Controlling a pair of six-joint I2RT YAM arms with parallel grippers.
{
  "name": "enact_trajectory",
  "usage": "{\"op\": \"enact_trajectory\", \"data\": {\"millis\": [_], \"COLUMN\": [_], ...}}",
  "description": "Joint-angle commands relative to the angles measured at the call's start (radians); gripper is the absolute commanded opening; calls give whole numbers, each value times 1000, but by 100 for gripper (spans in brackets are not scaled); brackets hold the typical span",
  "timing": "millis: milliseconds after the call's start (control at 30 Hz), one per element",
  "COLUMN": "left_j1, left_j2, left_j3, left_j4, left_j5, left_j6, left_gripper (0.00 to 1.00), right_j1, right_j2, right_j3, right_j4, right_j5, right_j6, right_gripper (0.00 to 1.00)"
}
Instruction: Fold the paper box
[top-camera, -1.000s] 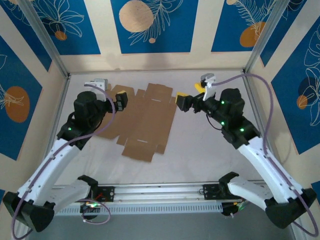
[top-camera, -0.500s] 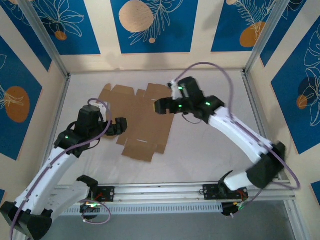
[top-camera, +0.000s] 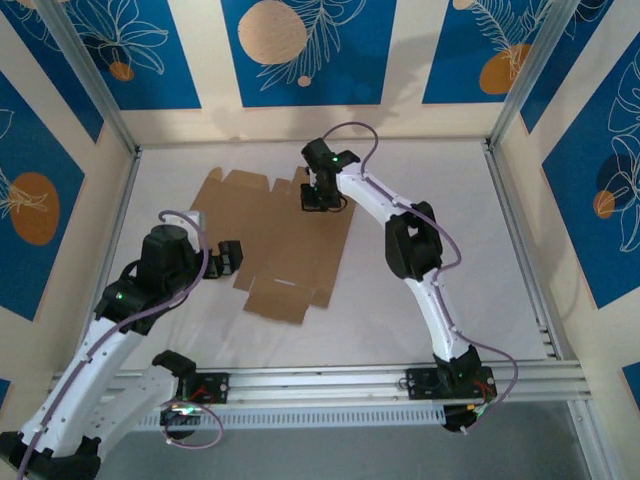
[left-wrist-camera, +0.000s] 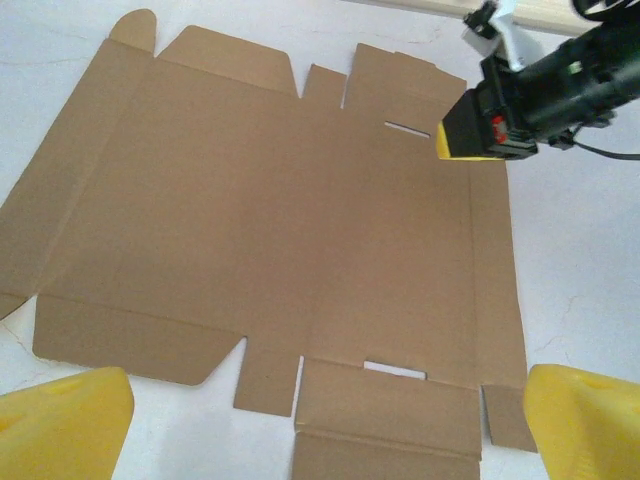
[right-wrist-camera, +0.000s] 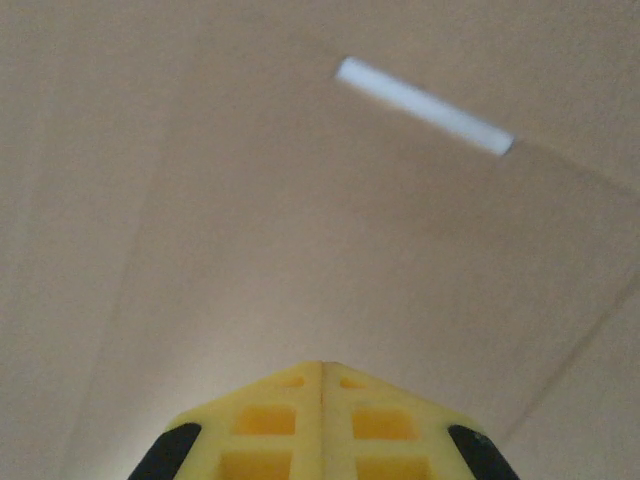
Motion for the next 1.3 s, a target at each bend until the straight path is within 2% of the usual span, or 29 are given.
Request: {"op": "enact_trajectory", "data": {"millis": [0,233,500,700,833,867,933,1000,1033,1100,1200,1267], "left_j1": [7,5,5,4,8,8,13,24,32,62,94,106], "left_j2": [5,50,73,170,336,400,519,653,704,806,928,1013], "left_j3": [-13,-18,-27,-5,76,113,185,250,271,304,323,368], "left_j4": [8,23,25,53,86,93,108,124,129,180,265,260], "left_j5": [-16,16,8,73,83,97,122,148,159,223,270,277], "left_j6": [13,8,-44,-139,-201,-204,-212,-216,-223,-241,-260,-250], "left_gripper": [100,100,100,100,95,88,67,31,22,9,0,0], "right_j1": [-29,-57,-101,-122,-102,-92,-81,-77,-74,-71,-65,-56], "right_j2": [81,75,-203,-344,-451,-488,-547,-593,-609,-642,-684,-685], "right_j3": [112,-20,-484,-603,-674,-714,-782,-849,-875,-935,-1012,-1030], "right_j4": [-150,-156,68,88,95,112,139,157,162,185,232,234], "right_j5": [31,123,65,122,53,39,11,-19,-24,-45,-76,-66], "right_j6": [37,89,204,96,78,96,168,254,293,369,456,487], "right_gripper": [0,0,0,0,0,0,0,0,0,0,0,0]}}
